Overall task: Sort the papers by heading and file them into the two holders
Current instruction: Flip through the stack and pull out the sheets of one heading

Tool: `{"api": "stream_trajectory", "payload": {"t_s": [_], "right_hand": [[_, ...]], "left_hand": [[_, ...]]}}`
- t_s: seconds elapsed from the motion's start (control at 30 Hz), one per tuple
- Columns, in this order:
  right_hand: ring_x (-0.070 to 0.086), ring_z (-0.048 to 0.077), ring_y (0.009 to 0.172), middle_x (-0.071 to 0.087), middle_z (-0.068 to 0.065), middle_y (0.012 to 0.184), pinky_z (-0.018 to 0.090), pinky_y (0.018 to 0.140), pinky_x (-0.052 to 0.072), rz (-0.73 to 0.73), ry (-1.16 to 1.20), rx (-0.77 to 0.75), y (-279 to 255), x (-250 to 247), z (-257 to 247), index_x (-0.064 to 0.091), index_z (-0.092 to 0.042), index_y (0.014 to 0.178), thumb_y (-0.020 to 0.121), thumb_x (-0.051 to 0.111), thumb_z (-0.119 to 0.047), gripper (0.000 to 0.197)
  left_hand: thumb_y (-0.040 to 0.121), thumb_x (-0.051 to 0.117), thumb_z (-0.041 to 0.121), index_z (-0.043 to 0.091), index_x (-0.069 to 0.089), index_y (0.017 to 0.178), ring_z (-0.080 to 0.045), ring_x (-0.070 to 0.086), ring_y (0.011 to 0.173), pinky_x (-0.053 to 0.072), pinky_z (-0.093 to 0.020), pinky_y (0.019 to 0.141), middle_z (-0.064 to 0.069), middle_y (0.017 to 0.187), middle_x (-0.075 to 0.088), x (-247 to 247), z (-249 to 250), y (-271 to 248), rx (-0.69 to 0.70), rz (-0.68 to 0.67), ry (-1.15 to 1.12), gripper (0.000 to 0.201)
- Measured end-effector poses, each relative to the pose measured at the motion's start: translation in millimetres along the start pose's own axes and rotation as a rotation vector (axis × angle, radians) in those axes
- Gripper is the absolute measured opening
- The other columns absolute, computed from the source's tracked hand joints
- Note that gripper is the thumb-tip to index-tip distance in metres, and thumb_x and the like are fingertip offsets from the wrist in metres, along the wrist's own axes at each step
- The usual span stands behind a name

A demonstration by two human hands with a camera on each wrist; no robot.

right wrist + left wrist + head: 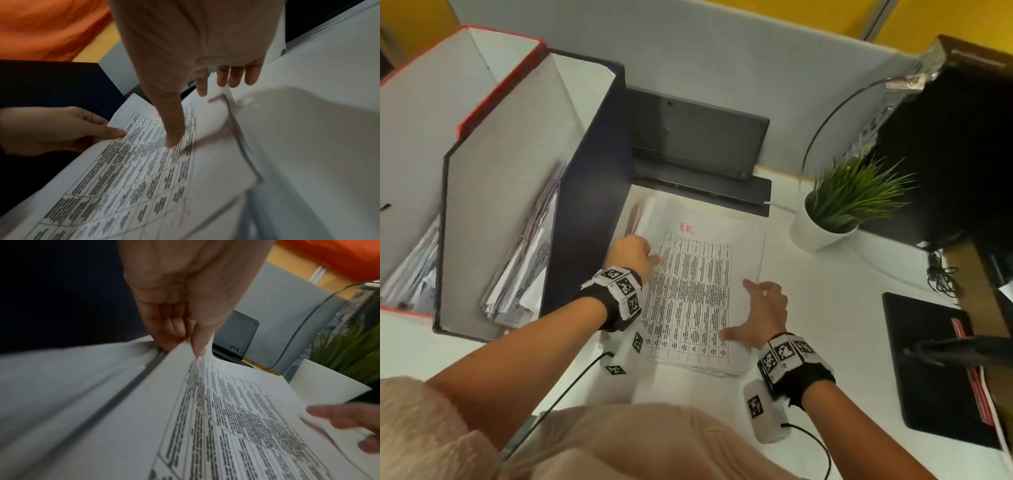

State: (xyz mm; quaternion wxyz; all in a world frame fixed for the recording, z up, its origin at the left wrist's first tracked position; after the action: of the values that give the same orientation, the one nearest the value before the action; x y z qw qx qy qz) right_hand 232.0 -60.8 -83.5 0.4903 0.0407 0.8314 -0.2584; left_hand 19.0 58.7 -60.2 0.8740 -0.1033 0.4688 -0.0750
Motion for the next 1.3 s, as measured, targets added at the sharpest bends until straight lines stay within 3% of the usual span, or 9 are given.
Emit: {"api": "stream_trajectory", "payload": {"t_s": [0.13, 0.23, 0.37, 0.57, 0.7, 0.87, 1.03, 1.17, 1.3], "right_hand": [[0.036, 0.023, 0.122, 0.031, 0.006, 0.133, 0.036, 0.108, 0.034, 0.079, 0.300, -0.055, 8.8, -7.1, -9.4, 0.032, -0.022, 0.140, 0.064, 0.084, -0.029, 0.093], [0.048, 0.021, 0.107, 0.041, 0.013, 0.130, 0.034, 0.099, 0.043, 0.031, 0.621, 0.059, 18.7, -12.6, -13.2, 0.023, -0.019, 0.144, 0.068, 0.081, -0.014, 0.096], [0.052, 0.025, 0.114, 0.052, 0.011, 0.122, 0.037, 0.100, 0.042, 0.044, 0.739, 0.199, 25.3, -19.0, -5.4, 0.020, -0.019, 0.144, 0.068, 0.082, -0.016, 0.099], [0.054, 0.014, 0.067, 0.059, 0.003, 0.079, 0.009, 0.050, 0.044, 0.098, 0.794, 0.177, 22.3, -18.6, 8.4, 0.061, -0.008, 0.085, 0.076, 0.074, -0.007, 0.015], [0.046, 0.016, 0.059, 0.055, 0.003, 0.060, 0.008, 0.038, 0.038, 0.135, 0.966, 0.131, 20.5, -15.5, 23.7, 0.058, -0.010, 0.056, 0.076, 0.053, 0.020, 0.037], [0.047, 0.017, 0.053, 0.057, -0.009, 0.039, 0.009, 0.038, 0.037, 0.113, 1.109, 0.153, 22.1, -11.1, 28.1, 0.061, -0.019, 0.032, 0.076, 0.050, 0.021, 0.061], [0.046, 0.017, 0.054, 0.055, -0.008, 0.039, 0.010, 0.039, 0.038, 0.136, 1.106, 0.153, 20.7, -11.5, 26.6, 0.059, -0.018, 0.030, 0.076, 0.049, 0.023, 0.062], [0.056, -0.003, 0.045, 0.054, 0.004, 0.060, 0.006, 0.042, 0.040, 0.140, 1.022, 0.050, 14.9, -15.0, 21.7, 0.058, -0.013, 0.060, 0.074, 0.049, 0.028, 0.044], [0.055, -0.003, 0.042, 0.060, -0.006, 0.043, 0.009, 0.044, 0.044, 0.157, 1.117, 0.074, 17.4, -14.7, 21.6, 0.058, -0.010, 0.057, 0.073, 0.042, 0.030, 0.046]], "left_hand": [[0.090, 0.058, 0.020, 0.012, 0.057, 0.063, -0.018, 0.052, 0.060, 0.045, -0.028, 0.058, -0.007, 0.075, 0.060, -1.8, 0.7, -6.8, 0.155, 0.057, 0.073, 0.028], [0.089, 0.056, 0.005, 0.016, 0.071, 0.097, -0.015, 0.056, 0.079, 0.049, -0.029, 0.074, 0.002, 0.091, 0.060, -3.3, -1.6, -14.6, 0.358, 0.171, -0.162, 0.019], [0.089, 0.049, -0.002, 0.034, 0.059, 0.081, -0.013, 0.063, 0.080, 0.053, -0.027, 0.071, 0.010, 0.085, 0.064, -1.5, -9.0, -17.4, 0.168, 0.106, -0.476, 0.039], [0.086, 0.052, -0.007, 0.022, 0.068, 0.072, -0.014, 0.062, 0.084, 0.050, -0.029, 0.082, 0.005, 0.084, 0.067, -5.5, -1.5, -10.0, 0.091, -0.122, -0.491, 0.036], [0.086, 0.062, 0.007, 0.006, 0.068, 0.100, -0.023, 0.062, 0.095, 0.047, -0.027, 0.081, -0.008, 0.102, 0.067, -10.0, 2.1, 2.7, -0.060, 0.047, -0.366, 0.015], [0.079, 0.074, 0.021, 0.007, 0.064, 0.069, -0.020, 0.055, 0.065, 0.046, -0.026, 0.067, -0.005, 0.067, 0.057, -11.3, 4.6, 14.5, -0.273, -0.108, -0.305, 0.020], [0.086, 0.061, 0.004, -0.005, 0.067, 0.082, -0.021, 0.054, 0.072, 0.043, -0.023, 0.055, -0.004, 0.063, 0.053, -10.4, 2.2, 20.2, -0.300, -0.144, -0.171, 0.011], [0.087, 0.053, -0.006, -0.007, 0.067, 0.103, -0.031, 0.060, 0.085, 0.047, -0.028, 0.074, -0.022, 0.103, 0.066, -7.0, 0.9, 18.1, -0.226, -0.177, -0.085, 0.022], [0.086, 0.052, -0.003, -0.003, 0.072, 0.090, -0.027, 0.056, 0.072, 0.047, -0.030, 0.067, -0.016, 0.084, 0.063, -3.8, -0.7, 15.9, -0.110, -0.117, -0.019, 0.020]]}}
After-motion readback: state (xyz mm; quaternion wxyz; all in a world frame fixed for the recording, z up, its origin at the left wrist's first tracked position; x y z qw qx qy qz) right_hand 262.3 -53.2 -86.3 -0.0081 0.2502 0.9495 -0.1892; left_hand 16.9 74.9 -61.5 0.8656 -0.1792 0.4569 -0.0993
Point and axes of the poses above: each hand's wrist, its own y-axis towards the middle knuckle, its own x-axis out of the palm, z = x × y, the point moved 1 cm from there along y, towards the middle knuckle
